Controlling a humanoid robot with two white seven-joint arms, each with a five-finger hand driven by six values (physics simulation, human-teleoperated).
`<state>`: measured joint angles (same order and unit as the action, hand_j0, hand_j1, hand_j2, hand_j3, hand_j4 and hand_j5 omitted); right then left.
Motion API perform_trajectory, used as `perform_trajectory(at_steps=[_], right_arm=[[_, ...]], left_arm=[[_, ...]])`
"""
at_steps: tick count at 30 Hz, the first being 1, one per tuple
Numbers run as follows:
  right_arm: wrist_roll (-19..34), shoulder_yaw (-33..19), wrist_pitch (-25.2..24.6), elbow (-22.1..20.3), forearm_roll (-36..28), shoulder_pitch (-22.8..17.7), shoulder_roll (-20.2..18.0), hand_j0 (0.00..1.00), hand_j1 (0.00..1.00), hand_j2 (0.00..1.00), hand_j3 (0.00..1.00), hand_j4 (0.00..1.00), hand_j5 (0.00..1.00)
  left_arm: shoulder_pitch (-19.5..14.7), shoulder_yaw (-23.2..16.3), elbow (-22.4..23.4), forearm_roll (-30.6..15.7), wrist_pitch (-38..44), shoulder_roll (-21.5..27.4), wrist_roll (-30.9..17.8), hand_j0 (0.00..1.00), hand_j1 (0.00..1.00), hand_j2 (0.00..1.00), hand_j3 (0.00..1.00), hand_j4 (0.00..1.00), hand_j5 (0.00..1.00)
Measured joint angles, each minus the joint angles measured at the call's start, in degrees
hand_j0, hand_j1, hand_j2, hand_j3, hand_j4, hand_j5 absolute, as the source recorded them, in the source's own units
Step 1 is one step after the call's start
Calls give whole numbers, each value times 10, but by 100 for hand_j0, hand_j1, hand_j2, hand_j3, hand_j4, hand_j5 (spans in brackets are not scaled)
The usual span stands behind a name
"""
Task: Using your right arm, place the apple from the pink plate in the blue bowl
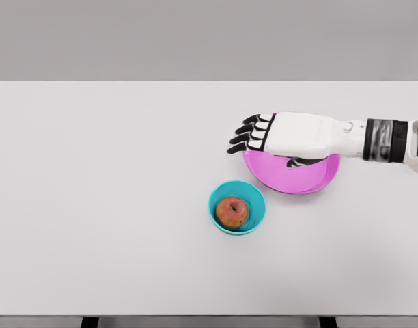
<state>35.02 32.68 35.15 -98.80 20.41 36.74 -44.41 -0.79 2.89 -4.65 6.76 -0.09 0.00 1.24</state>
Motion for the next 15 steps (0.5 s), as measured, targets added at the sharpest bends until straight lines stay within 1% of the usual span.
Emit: perform_trajectory(at_steps=[2, 7, 9, 12, 15], right_arm=[[0, -33, 0, 33, -4, 1, -5, 100, 100, 100, 100, 100, 100], [0, -90, 0, 172, -5, 4, 2, 100, 100, 100, 100, 100, 100], [0, -119, 0, 216, -5, -12, 17, 100, 100, 100, 100, 100, 100], [0, -149, 1, 248, -4, -44, 34, 100, 100, 100, 100, 100, 100], [0, -170, 1, 262, -4, -61, 40, 100, 100, 100, 100, 100, 100]], left_arm=[[0, 0, 0, 0, 0, 0, 0, 100, 100, 100, 100, 100, 100], [0, 0, 0, 0, 0, 0, 0, 100, 100, 100, 100, 100, 100], [0, 0, 0, 0, 0, 0, 0, 100, 100, 100, 100, 100, 100], [0, 0, 0, 0, 0, 0, 0, 100, 100, 100, 100, 100, 100], [0, 0, 0, 0, 0, 0, 0, 100, 100, 100, 100, 100, 100]])
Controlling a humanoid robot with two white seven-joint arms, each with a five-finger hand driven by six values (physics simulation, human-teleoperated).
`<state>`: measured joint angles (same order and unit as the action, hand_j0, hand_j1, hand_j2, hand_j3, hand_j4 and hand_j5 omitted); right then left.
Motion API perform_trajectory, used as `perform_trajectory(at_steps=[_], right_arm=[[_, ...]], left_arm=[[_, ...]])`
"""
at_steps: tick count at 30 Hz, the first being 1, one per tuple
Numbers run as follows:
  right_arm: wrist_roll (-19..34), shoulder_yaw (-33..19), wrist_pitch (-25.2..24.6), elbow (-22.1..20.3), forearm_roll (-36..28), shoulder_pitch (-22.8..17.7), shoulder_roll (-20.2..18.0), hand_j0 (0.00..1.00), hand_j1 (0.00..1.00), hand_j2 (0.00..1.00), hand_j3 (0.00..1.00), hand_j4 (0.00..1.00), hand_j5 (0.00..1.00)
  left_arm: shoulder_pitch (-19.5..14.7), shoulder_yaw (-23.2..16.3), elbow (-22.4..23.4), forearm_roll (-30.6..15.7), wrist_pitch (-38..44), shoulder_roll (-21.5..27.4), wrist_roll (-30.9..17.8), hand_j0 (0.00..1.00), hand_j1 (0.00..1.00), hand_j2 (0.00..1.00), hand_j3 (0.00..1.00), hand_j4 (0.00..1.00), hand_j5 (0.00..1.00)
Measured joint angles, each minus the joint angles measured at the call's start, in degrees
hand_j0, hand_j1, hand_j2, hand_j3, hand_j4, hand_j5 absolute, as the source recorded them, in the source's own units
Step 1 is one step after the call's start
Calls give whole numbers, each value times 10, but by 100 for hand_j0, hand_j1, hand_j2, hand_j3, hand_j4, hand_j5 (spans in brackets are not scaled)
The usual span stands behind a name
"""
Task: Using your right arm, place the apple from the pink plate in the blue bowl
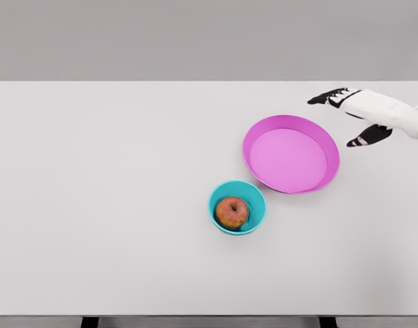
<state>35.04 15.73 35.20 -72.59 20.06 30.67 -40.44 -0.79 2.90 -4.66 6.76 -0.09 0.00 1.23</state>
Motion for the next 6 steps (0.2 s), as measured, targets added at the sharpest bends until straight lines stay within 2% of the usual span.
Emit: perform_trajectory(at_steps=[6], right_arm=[[0, -13, 0, 10, 3, -4, 3, 100, 100, 100, 100, 100, 100]], left_arm=[[0, 0, 0, 0, 0, 0, 0, 100, 100, 100, 100, 100, 100]])
